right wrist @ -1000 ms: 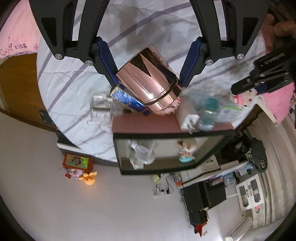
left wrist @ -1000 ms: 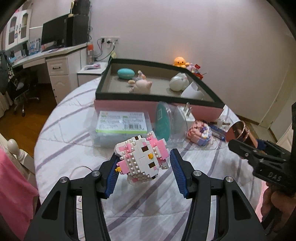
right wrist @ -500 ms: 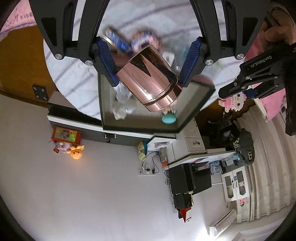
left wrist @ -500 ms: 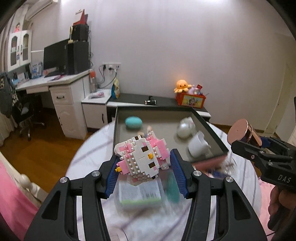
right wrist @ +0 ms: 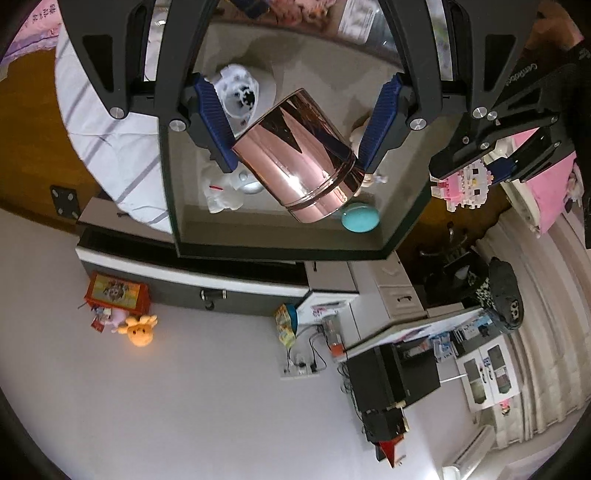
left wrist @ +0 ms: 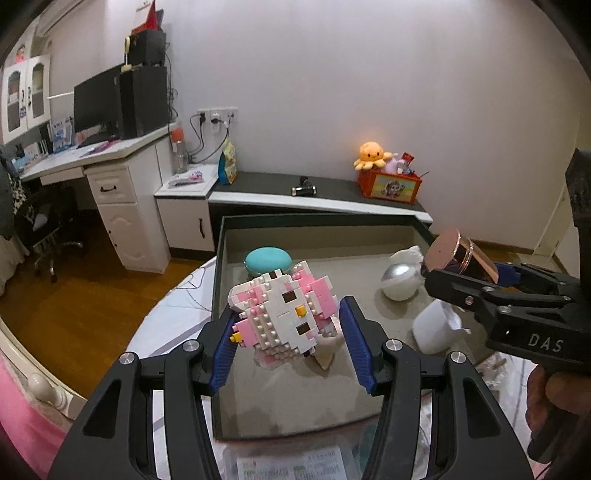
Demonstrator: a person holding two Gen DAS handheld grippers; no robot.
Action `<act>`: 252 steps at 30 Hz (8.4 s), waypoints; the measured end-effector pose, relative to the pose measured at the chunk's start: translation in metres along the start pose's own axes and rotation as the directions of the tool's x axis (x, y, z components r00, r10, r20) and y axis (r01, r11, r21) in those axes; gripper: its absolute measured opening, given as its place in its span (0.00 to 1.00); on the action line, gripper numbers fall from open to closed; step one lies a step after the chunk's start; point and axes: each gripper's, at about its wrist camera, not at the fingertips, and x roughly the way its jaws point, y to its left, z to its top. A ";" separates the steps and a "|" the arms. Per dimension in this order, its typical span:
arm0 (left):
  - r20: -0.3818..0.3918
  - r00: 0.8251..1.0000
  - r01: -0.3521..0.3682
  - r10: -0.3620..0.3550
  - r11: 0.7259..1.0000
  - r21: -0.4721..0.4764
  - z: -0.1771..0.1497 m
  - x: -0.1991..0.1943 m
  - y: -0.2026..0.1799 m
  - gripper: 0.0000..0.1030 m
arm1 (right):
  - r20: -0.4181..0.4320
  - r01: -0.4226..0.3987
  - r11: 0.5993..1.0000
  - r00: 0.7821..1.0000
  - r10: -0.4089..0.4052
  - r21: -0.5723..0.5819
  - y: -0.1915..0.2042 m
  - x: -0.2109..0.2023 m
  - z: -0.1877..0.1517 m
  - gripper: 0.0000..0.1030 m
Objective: Organize rigid objects
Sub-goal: 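Carry block figure and rose-gold cup into the box tray and open both tools, then withdraw both tools from the box tray toward the remaining items, then grasp the clear green-labelled box with the left tool while the right tool grasps the blue box, then lower both boxes into the box tray and open both tools, then withdraw both tools from the box tray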
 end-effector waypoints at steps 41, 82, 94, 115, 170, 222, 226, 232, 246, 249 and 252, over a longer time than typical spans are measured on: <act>0.219 0.975 -0.023 0.025 1.000 -0.013 -0.048 -0.174 -0.030 1.00 | 0.284 0.088 0.986 0.950 -0.126 0.145 0.006 -0.184 -0.094 0.91; 0.179 0.981 -0.058 0.075 0.993 -0.100 -0.132 -0.209 -0.011 1.00 | 0.279 0.156 0.986 0.946 -0.166 0.060 0.054 -0.208 -0.159 0.91; 0.070 0.994 -0.081 0.087 0.993 -0.087 -0.142 -0.152 -0.012 1.00 | 0.207 0.177 0.980 0.959 -0.193 0.096 0.029 -0.180 -0.163 0.91; -0.138 0.985 -0.109 0.100 0.992 -0.058 -0.123 -0.020 -0.014 1.00 | -0.125 0.271 0.961 0.957 -0.263 0.050 -0.047 -0.048 -0.152 0.91; -0.114 0.993 -0.039 0.028 0.995 -0.096 -0.128 -0.035 -0.003 0.93 | -0.142 0.002 0.998 0.990 -0.012 -0.068 -0.024 -0.039 -0.144 0.21; 0.013 1.000 -0.017 0.017 1.000 -0.002 0.017 0.014 -0.017 0.93 | 0.012 -0.035 0.999 0.999 0.035 0.029 -0.016 0.001 0.006 0.21; -0.016 1.000 -0.021 0.021 1.000 0.014 0.017 0.025 -0.020 0.94 | -0.008 -0.032 0.999 0.999 0.033 0.038 -0.018 0.010 0.006 0.22; -0.011 0.999 -0.032 0.032 0.999 -0.014 0.010 0.017 -0.014 1.00 | 0.031 -0.016 0.997 0.999 0.014 0.079 -0.028 -0.001 0.003 0.82; 0.154 0.987 -0.041 0.041 0.999 -0.003 -0.015 -0.088 -0.017 1.00 | 0.197 0.013 0.992 0.980 -0.037 0.122 -0.025 -0.101 -0.030 1.00; 0.180 0.983 -0.039 0.038 0.999 0.002 -0.022 -0.113 -0.021 1.00 | 0.224 0.019 0.992 0.973 -0.047 0.124 -0.018 -0.124 -0.042 1.00; 0.200 0.979 -0.036 0.035 0.999 0.002 -0.030 -0.134 -0.024 1.00 | 0.251 0.017 0.991 0.967 -0.051 0.136 -0.011 -0.143 -0.054 1.00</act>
